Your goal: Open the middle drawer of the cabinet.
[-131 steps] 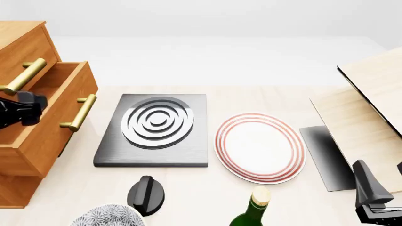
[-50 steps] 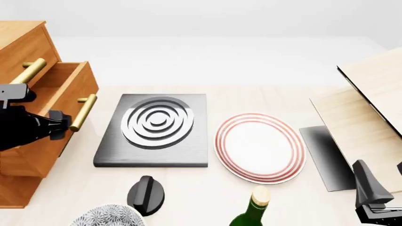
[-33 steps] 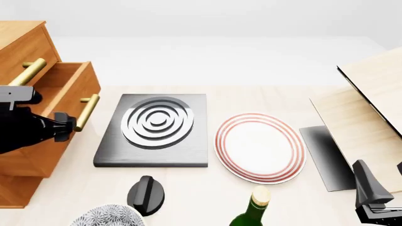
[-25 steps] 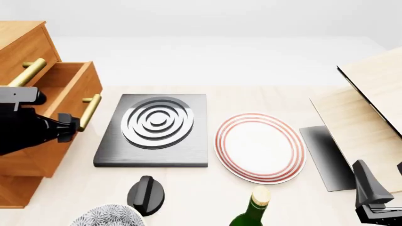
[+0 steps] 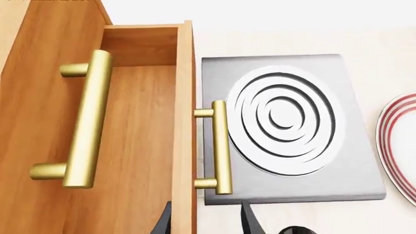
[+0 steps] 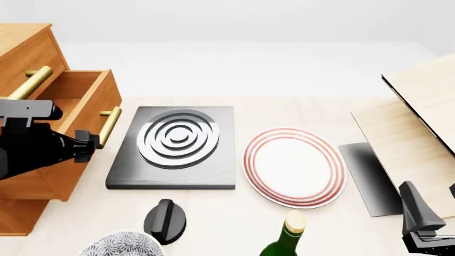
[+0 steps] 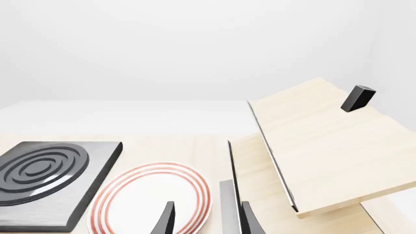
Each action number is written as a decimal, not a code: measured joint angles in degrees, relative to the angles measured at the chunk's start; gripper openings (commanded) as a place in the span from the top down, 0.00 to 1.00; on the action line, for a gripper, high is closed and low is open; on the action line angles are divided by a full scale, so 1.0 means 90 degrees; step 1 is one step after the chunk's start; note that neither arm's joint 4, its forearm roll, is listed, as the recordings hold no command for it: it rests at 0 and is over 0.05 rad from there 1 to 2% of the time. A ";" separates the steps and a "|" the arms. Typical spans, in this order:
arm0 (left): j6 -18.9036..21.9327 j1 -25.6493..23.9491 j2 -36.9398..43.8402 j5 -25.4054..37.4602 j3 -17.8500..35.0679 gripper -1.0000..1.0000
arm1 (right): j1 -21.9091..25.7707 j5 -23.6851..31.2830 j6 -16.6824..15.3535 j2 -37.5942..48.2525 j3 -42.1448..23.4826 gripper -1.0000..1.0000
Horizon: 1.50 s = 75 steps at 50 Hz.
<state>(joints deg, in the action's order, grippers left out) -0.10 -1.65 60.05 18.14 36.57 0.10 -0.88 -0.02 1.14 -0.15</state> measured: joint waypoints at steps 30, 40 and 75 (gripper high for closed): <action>0.0022 -0.0460 0.0085 -0.0106 0.0004 0.00 | 0.0000 0.0000 0.0000 0.0001 0.0000 0.00; 0.0036 -0.0666 0.0081 -0.0129 -0.0001 0.00 | 0.0000 0.0000 0.0000 0.0000 0.0000 0.00; 0.0106 -0.1398 0.0161 -0.0330 0.0025 0.00 | -0.0001 0.0000 0.0000 0.0001 0.0000 0.00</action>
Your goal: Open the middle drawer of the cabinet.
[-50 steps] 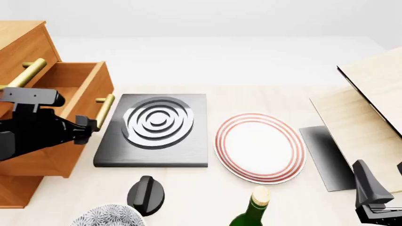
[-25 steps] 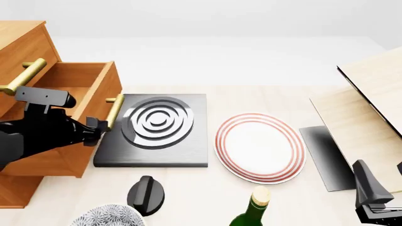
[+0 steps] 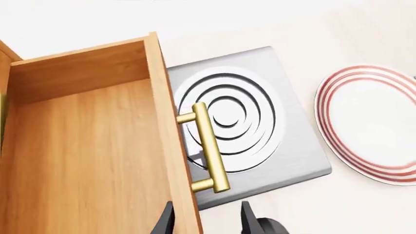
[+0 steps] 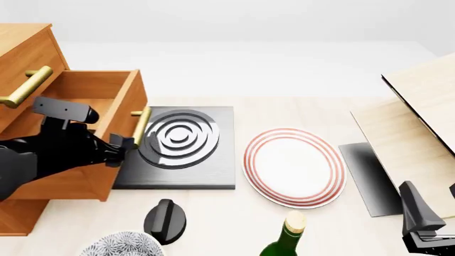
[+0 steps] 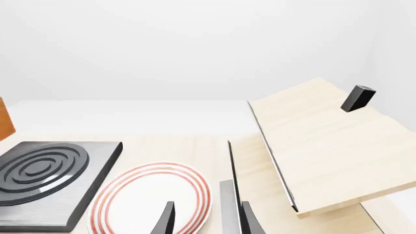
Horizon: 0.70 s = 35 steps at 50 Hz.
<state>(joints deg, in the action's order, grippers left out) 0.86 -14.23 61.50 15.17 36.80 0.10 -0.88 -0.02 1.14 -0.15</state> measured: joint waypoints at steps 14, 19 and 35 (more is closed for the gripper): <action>0.0048 -0.0200 0.0045 -0.0082 0.0008 0.00 | 0.0000 0.0000 0.0000 -0.0001 0.0000 0.00; 0.0064 -0.0282 0.0067 -0.0119 0.0015 0.00 | 0.0000 0.0000 0.0000 -0.0001 0.0000 0.00; 0.0069 -0.0550 0.0119 -0.0202 0.0039 0.00 | 0.0000 0.0000 0.0000 -0.0001 0.0000 0.00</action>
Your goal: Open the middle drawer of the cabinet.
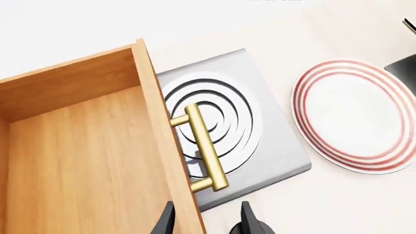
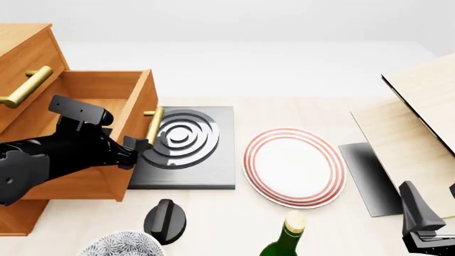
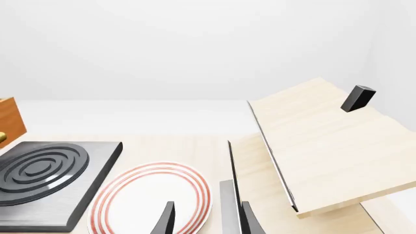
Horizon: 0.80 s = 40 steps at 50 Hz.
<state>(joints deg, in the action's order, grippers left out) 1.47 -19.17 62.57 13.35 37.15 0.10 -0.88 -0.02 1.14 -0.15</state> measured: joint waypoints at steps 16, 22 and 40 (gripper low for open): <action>-0.0251 -0.0101 0.0021 -0.0063 0.0015 0.00 | 0.0001 0.0000 0.0000 0.0001 0.0000 0.00; -0.0396 -0.0113 0.0020 -0.0081 0.0014 0.00 | 0.0000 0.0000 0.0000 0.0001 0.0000 0.00; -0.0543 -0.0138 -0.0015 -0.0034 0.0018 0.00 | 0.0001 0.0000 0.0000 0.0001 0.0000 0.00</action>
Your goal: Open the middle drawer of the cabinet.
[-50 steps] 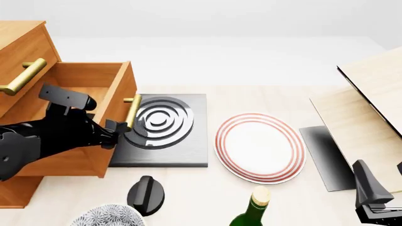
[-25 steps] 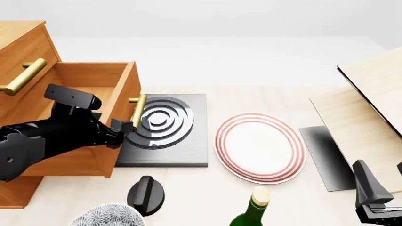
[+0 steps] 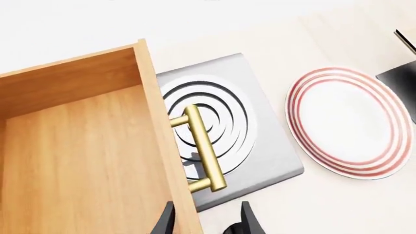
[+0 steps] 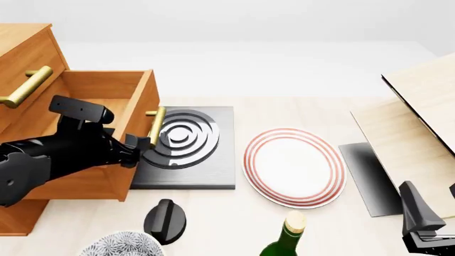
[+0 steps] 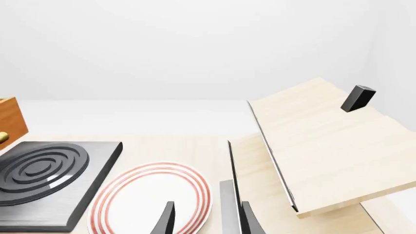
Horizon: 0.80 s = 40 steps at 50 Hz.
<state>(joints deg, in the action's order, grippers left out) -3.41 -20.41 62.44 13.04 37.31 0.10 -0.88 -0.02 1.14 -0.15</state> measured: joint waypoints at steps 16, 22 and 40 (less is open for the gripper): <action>0.0690 -0.0047 -0.0654 0.0260 0.0039 0.00 | 0.0000 0.0000 0.0000 0.0000 0.0000 0.00; 0.0914 -0.0022 -0.0965 0.0383 0.0065 0.00 | 0.0000 0.0000 0.0000 0.0000 0.0000 0.00; 0.1197 0.0025 -0.1587 0.0623 0.0096 0.00 | -0.0001 0.0000 0.0000 0.0000 0.0000 0.00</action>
<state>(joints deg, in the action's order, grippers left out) 7.36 -20.19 48.15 18.65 38.18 0.10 -0.88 -0.02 1.14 -0.15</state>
